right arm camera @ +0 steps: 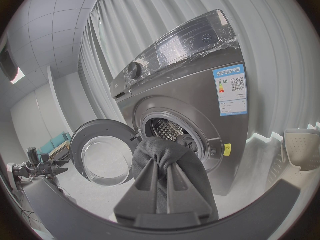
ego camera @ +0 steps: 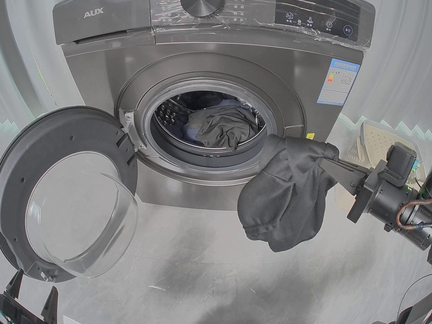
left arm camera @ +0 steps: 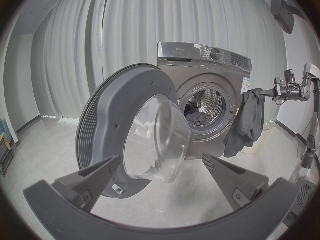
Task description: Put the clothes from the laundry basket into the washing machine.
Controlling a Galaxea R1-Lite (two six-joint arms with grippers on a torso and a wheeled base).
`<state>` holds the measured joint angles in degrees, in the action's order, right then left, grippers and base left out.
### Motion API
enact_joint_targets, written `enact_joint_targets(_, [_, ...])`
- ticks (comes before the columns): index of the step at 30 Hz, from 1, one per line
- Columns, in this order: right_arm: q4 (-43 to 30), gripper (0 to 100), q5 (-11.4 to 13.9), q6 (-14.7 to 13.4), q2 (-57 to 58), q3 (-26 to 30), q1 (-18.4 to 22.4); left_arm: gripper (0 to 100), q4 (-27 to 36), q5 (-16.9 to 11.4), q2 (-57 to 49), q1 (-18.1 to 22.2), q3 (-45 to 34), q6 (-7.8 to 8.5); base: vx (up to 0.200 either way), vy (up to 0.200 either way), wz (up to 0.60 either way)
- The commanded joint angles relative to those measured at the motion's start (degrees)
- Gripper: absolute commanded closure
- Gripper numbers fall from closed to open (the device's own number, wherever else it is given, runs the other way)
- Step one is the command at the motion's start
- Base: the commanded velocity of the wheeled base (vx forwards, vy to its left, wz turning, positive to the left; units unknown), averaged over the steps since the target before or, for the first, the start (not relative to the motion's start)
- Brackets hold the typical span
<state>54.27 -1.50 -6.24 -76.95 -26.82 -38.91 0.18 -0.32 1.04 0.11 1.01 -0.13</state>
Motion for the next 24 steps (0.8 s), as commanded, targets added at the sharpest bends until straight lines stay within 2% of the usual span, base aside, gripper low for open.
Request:
enact_joint_targets(1, [0.31,100,-0.35,-0.79,-4.00,-2.71,-1.34,0,-0.01,0.14,-1.04,0.07,-0.92,0.05,0.000,0.000,0.00])
enact_joint_targets(6, [0.31,100,-1.75,-2.90,-6.46,-5.26,-2.84,0,-0.09,0.23,-1.04,0.07,-0.92,0.05,0.000,0.000,0.00])
enact_joint_targets(7, [0.31,100,-2.63,-4.04,-7.52,-6.58,-3.19,0,-0.09,-0.21,-1.04,-0.02,-0.92,0.75,0.000,0.000,0.00])
enact_joint_targets(11, [0.31,100,-2.90,-4.74,-8.31,-7.99,-4.07,0,-0.18,-0.21,-1.04,0.07,-0.92,1.10,0.000,0.000,0.00])
enact_joint_targets(13, [0.40,100,-2.90,-4.83,-9.01,-8.60,-4.51,0,-0.18,-0.21,-1.04,0.07,-0.92,1.72,0.000,0.000,0.00])
enact_joint_targets(15, [0.48,100,-2.90,-5.27,-10.15,-9.57,-5.21,0,-0.36,-0.83,-1.04,0.07,-0.92,3.65,0.000,0.000,0.00])
enact_joint_targets(16, [1.01,100,-2.98,-5.54,-10.68,-10.01,-5.47,0,-0.36,-1.44,-1.04,0.07,-0.92,4.00,0.000,0.000,0.00])
enact_joint_targets(24, [8.04,100,-3.42,-5.62,-16.92,-12.56,-6.09,0,-0.45,-2.06,-1.04,-0.02,-1.01,3.74,0.000,0.000,0.00])
